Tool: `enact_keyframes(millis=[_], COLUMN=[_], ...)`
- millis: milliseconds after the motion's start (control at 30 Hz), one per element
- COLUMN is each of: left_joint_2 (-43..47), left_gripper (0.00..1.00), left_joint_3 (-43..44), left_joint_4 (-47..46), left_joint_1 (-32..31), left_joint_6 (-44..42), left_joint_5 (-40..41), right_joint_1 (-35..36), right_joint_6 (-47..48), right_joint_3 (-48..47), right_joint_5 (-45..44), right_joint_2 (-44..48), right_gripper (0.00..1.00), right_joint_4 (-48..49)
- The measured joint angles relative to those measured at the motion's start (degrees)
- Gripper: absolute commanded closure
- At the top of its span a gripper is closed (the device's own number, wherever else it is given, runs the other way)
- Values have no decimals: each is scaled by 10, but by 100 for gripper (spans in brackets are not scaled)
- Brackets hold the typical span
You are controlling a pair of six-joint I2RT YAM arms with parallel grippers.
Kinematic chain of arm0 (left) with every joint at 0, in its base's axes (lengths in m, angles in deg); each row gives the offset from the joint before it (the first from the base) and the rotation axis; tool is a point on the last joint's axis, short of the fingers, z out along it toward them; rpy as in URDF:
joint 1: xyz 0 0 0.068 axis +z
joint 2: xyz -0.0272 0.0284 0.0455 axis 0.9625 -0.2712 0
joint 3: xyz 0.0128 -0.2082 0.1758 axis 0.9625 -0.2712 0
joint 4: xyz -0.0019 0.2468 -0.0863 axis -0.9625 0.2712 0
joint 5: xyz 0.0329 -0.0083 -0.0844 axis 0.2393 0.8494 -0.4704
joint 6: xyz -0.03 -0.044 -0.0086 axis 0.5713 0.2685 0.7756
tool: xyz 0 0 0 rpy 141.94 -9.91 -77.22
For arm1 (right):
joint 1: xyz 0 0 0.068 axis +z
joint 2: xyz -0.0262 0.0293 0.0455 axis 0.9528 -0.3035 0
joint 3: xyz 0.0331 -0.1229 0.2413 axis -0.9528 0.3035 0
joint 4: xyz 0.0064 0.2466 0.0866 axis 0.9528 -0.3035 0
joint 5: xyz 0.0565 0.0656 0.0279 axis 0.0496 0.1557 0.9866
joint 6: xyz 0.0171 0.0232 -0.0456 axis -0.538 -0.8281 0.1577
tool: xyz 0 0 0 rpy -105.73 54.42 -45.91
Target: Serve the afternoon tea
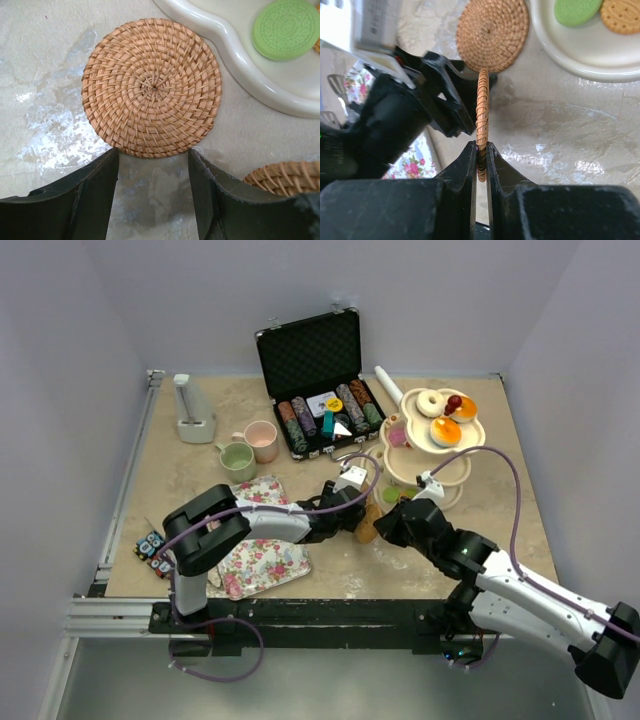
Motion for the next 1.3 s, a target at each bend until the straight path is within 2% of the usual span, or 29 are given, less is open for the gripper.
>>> enact_keyframes(millis=[300,400,433,600,733,833,1067,1300], left_joint_2=[-2,0,2,16,32,54,135,211], left_gripper=[38,37,37,30,23,17,12,5], left_joint_3=[-3,-7,-9,-17,-21,-28,-20,27], left_joint_4=[-12,-19,-21,-8,19,48,115,184], left_joint_1=[36,37,37,43,49,52,56,112], left_joint_6=[-3,-8,-10,-18,-32,-50,-82,-99], left_joint_5=[-1,-4,-5,-14,-29,-47,-78,-127], right_joint_1=[0,0,0,0,2,3,3,6], right_joint_6=[-9,-12,-13,-14,-12,-12,-11,0], right_joint_3=[44,48,48,48,48,48,48,49], right_joint_5=[1,0,0,-2,-4,-5,-5,4], right_joint_2=[-58,-70,-74,-93,-115,-114,-110,-130], right_gripper=[100,96,93,51,35,31,30,23], right_joint_4=[51,74,78,91,88,87,92,124])
